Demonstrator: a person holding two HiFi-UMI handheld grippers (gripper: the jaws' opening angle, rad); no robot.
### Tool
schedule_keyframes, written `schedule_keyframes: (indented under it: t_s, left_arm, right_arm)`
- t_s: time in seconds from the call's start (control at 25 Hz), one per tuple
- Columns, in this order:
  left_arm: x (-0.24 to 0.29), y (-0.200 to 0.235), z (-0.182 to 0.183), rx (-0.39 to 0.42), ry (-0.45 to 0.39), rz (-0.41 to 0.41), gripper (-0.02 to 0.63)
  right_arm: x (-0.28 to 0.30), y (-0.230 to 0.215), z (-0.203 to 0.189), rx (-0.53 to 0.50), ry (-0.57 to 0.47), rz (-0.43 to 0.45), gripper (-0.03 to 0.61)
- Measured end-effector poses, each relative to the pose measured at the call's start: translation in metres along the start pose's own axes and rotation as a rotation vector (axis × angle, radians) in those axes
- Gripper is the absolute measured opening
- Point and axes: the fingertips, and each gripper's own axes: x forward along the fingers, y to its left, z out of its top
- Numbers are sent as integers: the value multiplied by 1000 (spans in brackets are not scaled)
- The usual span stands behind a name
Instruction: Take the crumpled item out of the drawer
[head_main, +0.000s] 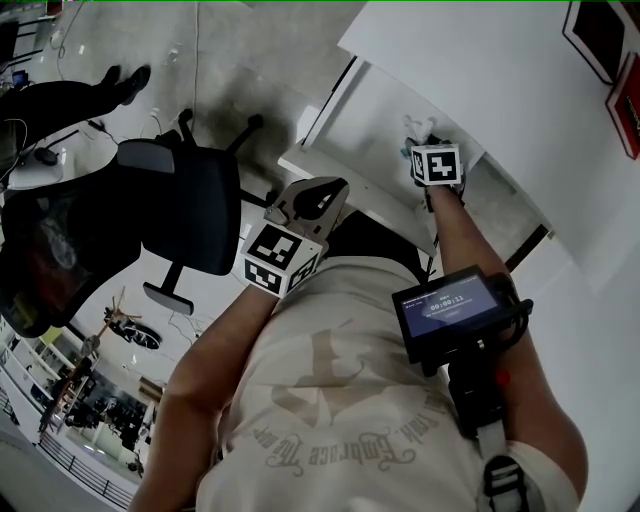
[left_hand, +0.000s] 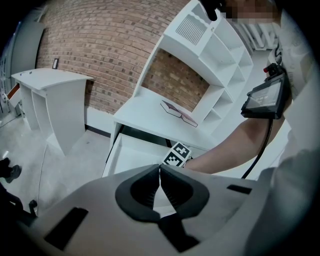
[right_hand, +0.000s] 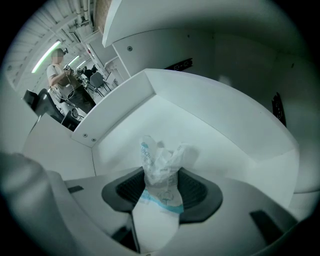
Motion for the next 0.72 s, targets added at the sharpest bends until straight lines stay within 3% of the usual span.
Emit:
schedule_keyframes:
  t_s: [0.72]
  left_arm:
    - [-19, -14, 6, 63, -12, 30, 28]
  right_arm:
    - [-23, 17, 2, -77, -71, 52, 215]
